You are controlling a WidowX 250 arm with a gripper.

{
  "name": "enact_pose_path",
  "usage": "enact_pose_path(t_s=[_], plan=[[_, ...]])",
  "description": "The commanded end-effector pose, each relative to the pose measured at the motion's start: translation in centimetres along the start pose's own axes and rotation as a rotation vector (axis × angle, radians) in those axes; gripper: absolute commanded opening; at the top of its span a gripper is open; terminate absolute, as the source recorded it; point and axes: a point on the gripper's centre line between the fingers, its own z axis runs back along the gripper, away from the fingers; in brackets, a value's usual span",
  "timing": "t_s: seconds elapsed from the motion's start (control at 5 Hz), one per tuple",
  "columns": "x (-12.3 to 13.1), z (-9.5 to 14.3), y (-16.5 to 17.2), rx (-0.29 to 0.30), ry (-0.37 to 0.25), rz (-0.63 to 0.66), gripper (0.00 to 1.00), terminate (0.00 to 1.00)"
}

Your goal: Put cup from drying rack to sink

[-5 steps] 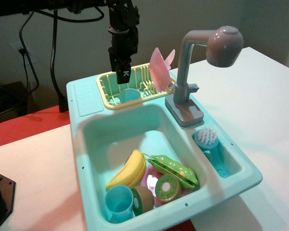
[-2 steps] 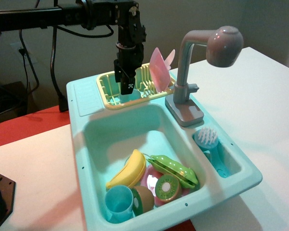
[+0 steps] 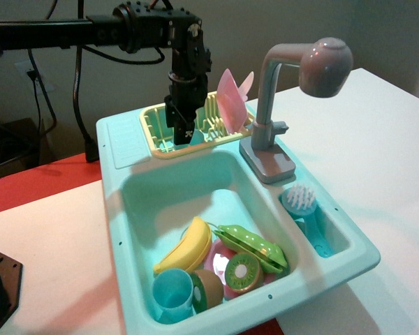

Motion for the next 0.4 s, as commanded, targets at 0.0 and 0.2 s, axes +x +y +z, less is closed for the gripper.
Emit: enact_pose_path(t_s=[0.0, 0.2], plan=[[-0.34, 1.48, -0.04, 0.017, -0.063, 0.021, 0.0, 0.0], [-0.53, 1.53, -0.14, 0.021, -0.068, 0.028, 0.0, 0.0]])
